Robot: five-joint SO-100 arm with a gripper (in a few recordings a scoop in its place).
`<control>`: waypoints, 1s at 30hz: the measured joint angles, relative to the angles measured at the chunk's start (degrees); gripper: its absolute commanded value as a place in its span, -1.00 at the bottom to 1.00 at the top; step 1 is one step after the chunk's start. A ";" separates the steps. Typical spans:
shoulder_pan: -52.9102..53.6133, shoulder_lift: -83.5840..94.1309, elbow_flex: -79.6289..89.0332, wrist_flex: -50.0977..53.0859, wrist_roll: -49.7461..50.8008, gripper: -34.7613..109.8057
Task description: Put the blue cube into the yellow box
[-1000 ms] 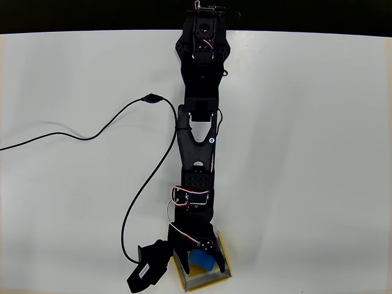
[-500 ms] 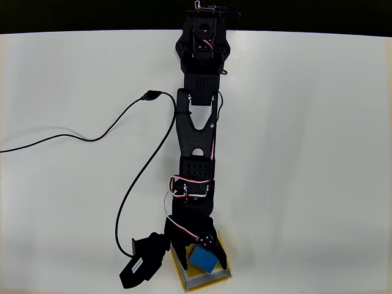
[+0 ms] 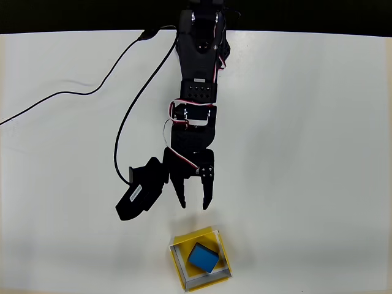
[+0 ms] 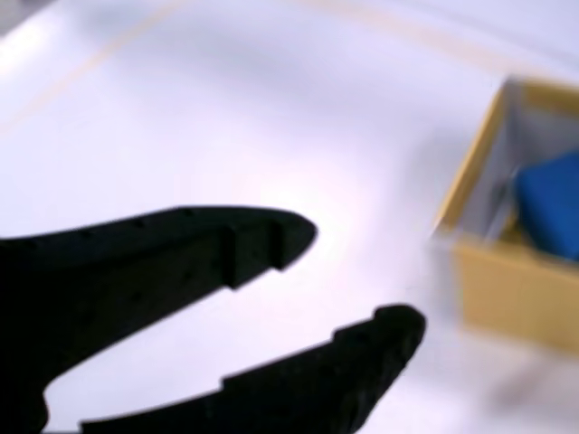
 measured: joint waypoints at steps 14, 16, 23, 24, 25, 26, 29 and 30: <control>0.00 30.67 28.12 9.67 -1.93 -0.47; 0.00 35.07 32.17 10.72 -2.29 -0.49; 0.79 48.52 43.33 20.74 -2.90 -0.51; 0.97 50.19 43.42 22.41 -2.99 -0.52; 1.05 52.65 43.51 24.61 -2.99 -0.52; 1.05 53.96 43.51 27.33 -2.90 -0.52; 0.88 60.38 43.51 36.74 -2.64 -0.52; 0.79 62.58 43.51 40.78 -2.64 -0.52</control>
